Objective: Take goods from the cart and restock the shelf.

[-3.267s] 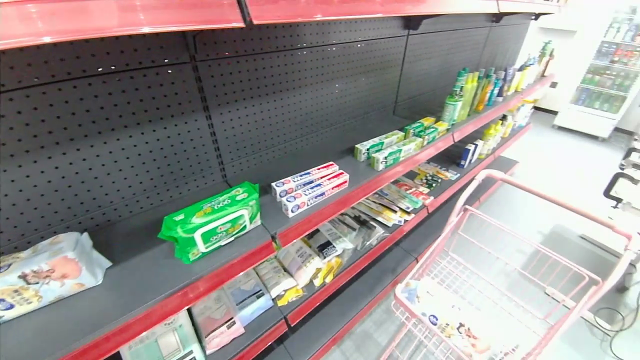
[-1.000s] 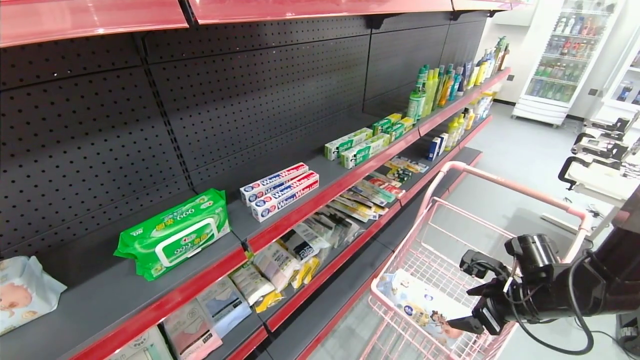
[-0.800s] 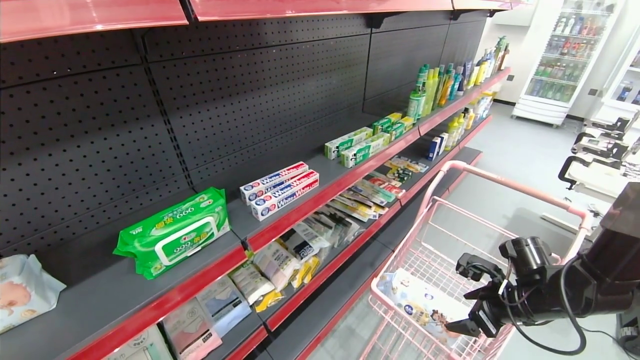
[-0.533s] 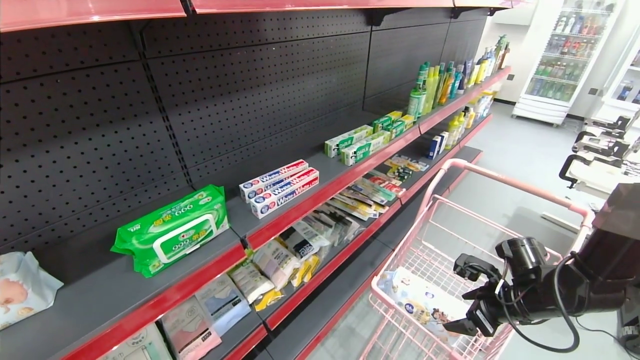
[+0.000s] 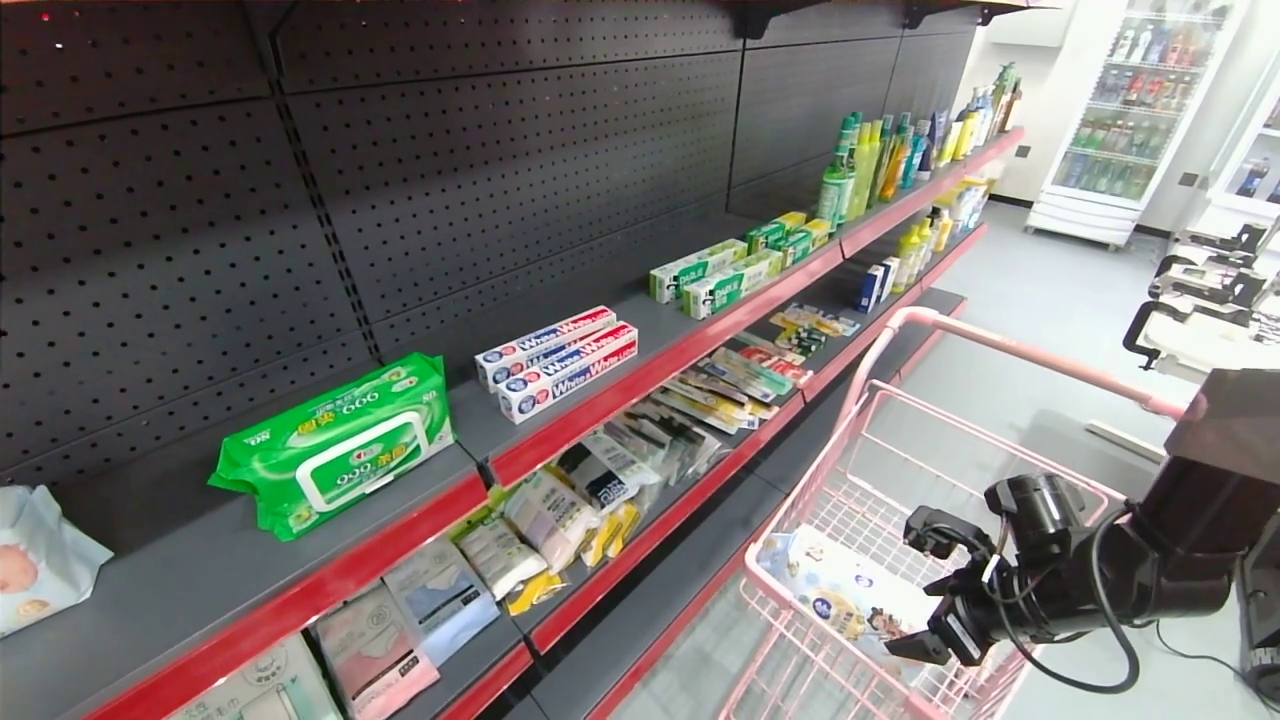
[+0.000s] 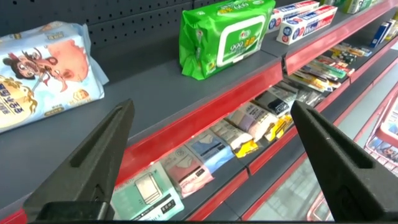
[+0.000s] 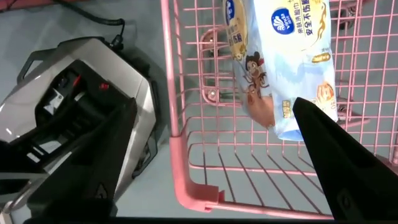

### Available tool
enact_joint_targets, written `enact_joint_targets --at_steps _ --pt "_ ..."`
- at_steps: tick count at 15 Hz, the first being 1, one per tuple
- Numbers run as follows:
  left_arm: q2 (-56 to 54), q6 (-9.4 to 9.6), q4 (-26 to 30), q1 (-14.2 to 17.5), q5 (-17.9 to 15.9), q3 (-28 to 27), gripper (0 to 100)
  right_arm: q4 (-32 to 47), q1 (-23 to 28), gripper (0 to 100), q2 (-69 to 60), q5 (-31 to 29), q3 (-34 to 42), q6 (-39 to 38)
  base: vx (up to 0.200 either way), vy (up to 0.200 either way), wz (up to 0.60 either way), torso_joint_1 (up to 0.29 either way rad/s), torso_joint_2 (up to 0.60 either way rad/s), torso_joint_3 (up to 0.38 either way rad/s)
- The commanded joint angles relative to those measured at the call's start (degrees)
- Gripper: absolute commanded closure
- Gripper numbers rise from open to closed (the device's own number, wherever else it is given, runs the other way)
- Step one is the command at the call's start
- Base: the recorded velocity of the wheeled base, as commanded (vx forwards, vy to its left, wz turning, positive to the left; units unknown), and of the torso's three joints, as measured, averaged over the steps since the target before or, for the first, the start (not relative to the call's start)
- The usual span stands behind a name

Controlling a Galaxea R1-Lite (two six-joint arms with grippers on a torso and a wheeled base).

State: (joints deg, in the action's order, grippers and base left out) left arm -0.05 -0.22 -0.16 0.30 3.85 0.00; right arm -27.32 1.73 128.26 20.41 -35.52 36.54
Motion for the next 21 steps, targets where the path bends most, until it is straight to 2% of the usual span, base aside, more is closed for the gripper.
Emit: enact_joint_targets --at_steps 1,10,15,21 --pt "0.05 -0.04 -0.02 0.05 0.01 0.00 0 -0.01 0.20 0 0.77 -0.10 -0.51 0.03 0.000 0.000 0.00 -0.149 0.33 0.178" --pt "0.05 -0.04 -0.02 0.05 0.01 0.00 0 0.07 5.65 0 1.65 -1.33 -5.08 4.60 0.000 0.000 0.00 -0.156 0.34 0.181" --pt "0.05 -0.04 -0.02 0.05 0.01 0.00 0 0.07 7.41 0 5.25 -1.51 -9.83 6.18 0.000 0.000 0.00 -0.016 0.03 0.013" --pt "0.05 -0.04 -0.02 0.05 0.01 0.00 0 0.07 7.76 0 7.27 -0.90 -11.41 7.06 0.000 0.000 0.00 0.000 0.00 0.000"
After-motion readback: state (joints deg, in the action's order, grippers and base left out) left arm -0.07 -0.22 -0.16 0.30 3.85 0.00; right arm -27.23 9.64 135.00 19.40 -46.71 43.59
